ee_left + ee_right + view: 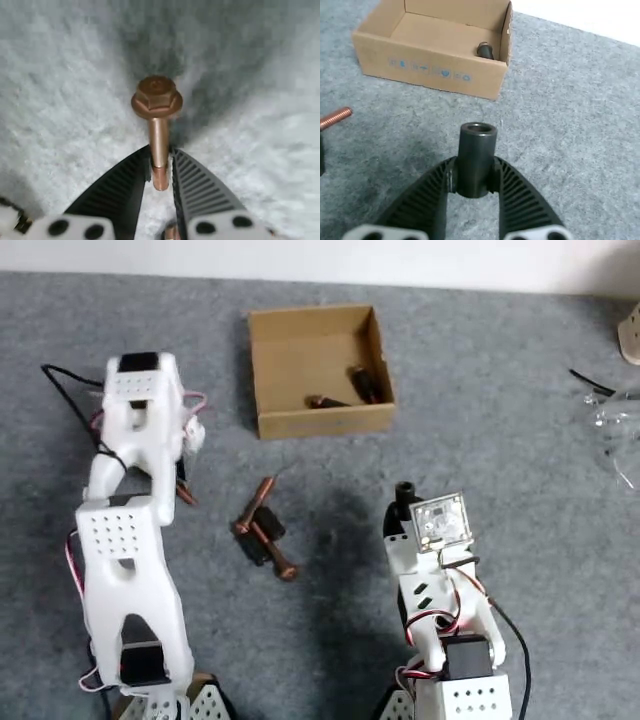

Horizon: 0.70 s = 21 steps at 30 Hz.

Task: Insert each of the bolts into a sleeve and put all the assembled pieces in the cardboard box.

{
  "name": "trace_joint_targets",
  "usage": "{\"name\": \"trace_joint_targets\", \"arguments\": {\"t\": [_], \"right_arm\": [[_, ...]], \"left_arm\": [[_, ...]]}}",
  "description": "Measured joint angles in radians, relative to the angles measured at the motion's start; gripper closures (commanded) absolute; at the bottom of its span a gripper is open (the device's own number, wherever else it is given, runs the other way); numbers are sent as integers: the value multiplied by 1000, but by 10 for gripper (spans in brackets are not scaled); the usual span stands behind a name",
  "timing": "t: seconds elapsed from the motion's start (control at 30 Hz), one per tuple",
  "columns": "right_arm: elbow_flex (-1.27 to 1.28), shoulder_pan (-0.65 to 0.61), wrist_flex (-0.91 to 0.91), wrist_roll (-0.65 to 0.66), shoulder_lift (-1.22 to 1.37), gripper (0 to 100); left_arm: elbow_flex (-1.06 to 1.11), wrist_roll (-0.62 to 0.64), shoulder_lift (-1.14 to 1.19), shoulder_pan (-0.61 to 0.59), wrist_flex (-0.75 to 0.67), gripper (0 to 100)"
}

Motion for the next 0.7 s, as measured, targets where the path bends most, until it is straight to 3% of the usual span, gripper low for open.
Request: {"name": "trace_joint_targets", "arguments": {"t": [0.17,0.7], "right_arm": [[0,0,0,0,0,994],[0,0,0,0,0,994]], "left_arm": [[-35,-2,-144,0,0,996],[26,-285,-927,-5,9,996]]}}
